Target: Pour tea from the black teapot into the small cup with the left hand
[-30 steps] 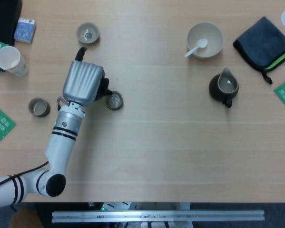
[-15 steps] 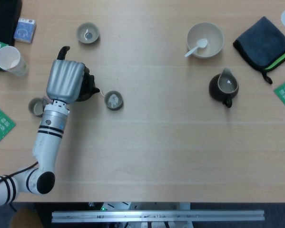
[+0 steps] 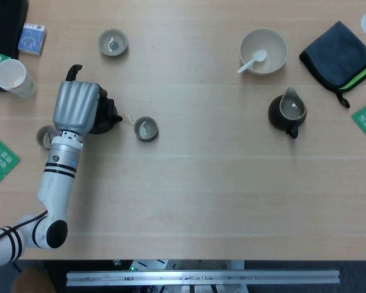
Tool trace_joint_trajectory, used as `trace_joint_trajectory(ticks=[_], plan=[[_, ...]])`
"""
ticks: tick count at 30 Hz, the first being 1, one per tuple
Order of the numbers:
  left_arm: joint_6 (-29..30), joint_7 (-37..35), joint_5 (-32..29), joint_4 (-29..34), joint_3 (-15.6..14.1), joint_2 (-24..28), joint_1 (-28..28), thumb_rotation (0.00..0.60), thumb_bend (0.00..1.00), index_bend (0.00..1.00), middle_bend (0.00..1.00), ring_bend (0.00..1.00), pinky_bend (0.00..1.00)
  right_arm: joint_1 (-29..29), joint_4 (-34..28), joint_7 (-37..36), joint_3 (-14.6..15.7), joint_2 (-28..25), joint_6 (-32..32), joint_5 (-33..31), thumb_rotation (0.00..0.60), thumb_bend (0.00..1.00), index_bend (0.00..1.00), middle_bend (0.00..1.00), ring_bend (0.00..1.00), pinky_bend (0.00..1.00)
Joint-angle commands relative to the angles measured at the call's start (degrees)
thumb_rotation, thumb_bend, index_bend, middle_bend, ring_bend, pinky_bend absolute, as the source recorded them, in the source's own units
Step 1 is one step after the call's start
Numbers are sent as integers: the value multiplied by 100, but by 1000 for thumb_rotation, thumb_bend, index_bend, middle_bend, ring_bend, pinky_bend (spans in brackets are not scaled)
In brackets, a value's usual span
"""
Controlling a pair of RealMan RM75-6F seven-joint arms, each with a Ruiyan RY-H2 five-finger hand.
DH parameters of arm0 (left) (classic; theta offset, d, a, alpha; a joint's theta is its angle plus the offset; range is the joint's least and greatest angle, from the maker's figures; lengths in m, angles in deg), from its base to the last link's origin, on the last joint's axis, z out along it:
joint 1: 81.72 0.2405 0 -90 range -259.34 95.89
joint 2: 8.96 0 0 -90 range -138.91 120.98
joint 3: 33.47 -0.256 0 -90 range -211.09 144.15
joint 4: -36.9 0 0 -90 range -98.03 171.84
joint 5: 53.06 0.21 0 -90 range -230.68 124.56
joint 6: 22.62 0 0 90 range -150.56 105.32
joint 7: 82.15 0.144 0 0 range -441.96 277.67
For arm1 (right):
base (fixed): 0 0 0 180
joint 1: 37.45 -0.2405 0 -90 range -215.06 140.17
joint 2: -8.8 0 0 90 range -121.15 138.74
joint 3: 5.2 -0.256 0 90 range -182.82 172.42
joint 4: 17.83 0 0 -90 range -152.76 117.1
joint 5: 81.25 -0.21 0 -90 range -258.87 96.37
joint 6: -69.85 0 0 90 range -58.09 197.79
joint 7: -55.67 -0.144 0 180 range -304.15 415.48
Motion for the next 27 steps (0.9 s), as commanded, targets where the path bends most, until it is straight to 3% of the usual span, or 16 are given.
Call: trace_joint_trajectory(ticks=[1, 21, 27], plan=[[-27, -78, 21, -114, -4, -74, 19, 518, 455, 865, 1000, 919, 170, -1, -11, 7, 1, -2, 2, -1, 600, 7, 176, 202, 127, 143], [-228, -255, 27, -485, -71, -249, 164, 515, 455, 829, 998, 863, 170, -5, -53, 58, 4, -22, 4, -14, 600, 7, 177, 202, 127, 143], [-286, -235, -9, -469, -46, -243, 183, 510, 455, 820, 950, 820, 170, 6, -74, 65, 6, -36, -16, -14, 600, 7, 176, 202, 127, 143]])
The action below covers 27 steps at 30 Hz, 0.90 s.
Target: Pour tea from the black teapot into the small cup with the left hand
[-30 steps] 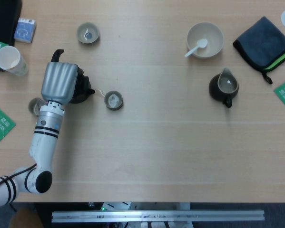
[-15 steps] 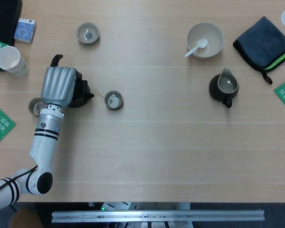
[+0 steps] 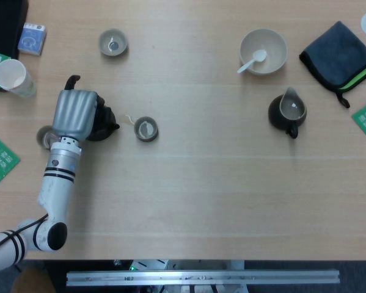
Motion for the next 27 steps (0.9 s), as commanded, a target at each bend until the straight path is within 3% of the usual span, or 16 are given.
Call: trace_joint_trajectory(ticks=[1, 4, 11, 14, 22, 27], plan=[[-21, 6, -16, 31, 11, 15, 8, 493, 455, 811, 937, 808, 170, 3, -6, 0, 0, -3, -8, 3, 600, 7, 176, 202, 127, 143], [-33, 15, -35, 108, 33, 53, 19, 400, 444, 777, 892, 766, 170, 6, -13, -1, -2, -6, -15, 1, 600, 7, 176, 202, 127, 143], [-98, -3, -86, 353, 61, 180, 49, 292, 361, 616, 788, 669, 170, 3, -36, 15, 0, -11, -25, 15, 600, 7, 177, 202, 127, 143], [-144, -63, -125, 500, 85, 261, 65, 241, 337, 531, 710, 584, 170, 3, -47, 26, 0, -17, -24, 13, 600, 7, 176, 202, 127, 142], [-193, -123, -105, 915, 102, 530, 74, 200, 325, 360, 446, 330, 170, -4, -82, 51, -3, -28, -36, 26, 600, 7, 177, 202, 127, 143], [-102, -190, -31, 1148, 100, 686, 120, 201, 326, 333, 392, 300, 170, -16, -84, 53, -7, -23, -33, 35, 600, 7, 177, 202, 127, 143]])
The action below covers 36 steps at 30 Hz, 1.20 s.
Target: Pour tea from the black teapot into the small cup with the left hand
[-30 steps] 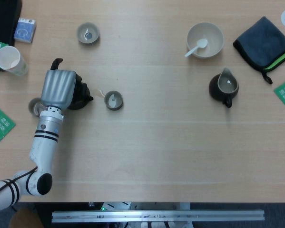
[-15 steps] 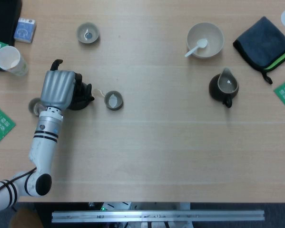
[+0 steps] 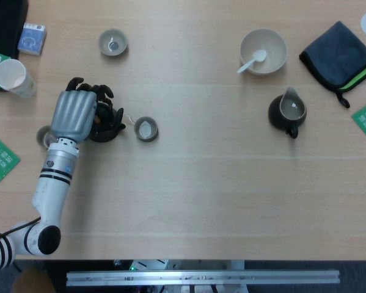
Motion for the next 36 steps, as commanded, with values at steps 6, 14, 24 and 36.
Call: trace_joint_trajectory(ticks=[6, 14, 24, 36], plan=[[327, -154, 227, 252, -50, 225, 162, 311, 326, 329, 382, 297, 170, -26, 3, 2, 2, 11, 29, 11, 600, 6, 177, 202, 127, 143], [883, -66, 341, 612, -114, 616, 508, 600, 326, 328, 383, 297, 172, -59, 19, 56, 29, -10, 81, 44, 600, 7, 176, 204, 127, 143], [1556, 147, 292, 1515, -318, 1515, 1175, 600, 326, 322, 379, 297, 172, -94, -90, 154, 67, -40, 102, 111, 600, 6, 176, 205, 127, 143], [2545, 307, 719, 1863, -622, 1806, 1897, 600, 326, 322, 377, 297, 172, -117, -219, 233, 112, -53, 116, 162, 600, 7, 176, 206, 127, 143]])
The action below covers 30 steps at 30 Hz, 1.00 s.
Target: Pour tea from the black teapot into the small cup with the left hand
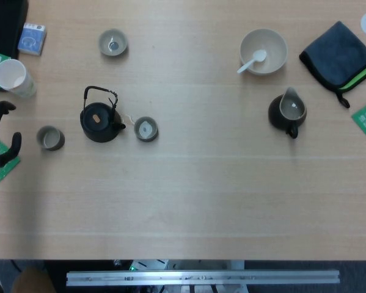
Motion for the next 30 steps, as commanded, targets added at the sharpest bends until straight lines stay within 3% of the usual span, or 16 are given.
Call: trace_joint_trajectory(ticks=[1, 18, 30], plan=[[270, 30, 183, 66, -72, 23, 171, 600, 326, 322, 376, 297, 172, 1, -13, 2, 4, -6, -8, 5, 600, 7, 177, 206, 127, 143], [522, 613, 1210, -202, -414, -68, 367, 600, 325, 323, 370, 297, 172, 9, -19, 1, 7, -18, -2, -48, 600, 7, 176, 206, 127, 143], [189, 814, 1180, -32, -447, 22, 390, 600, 325, 324, 368, 291, 171, -89, 9, -76, 82, -24, 104, 128, 600, 6, 177, 206, 127, 143]])
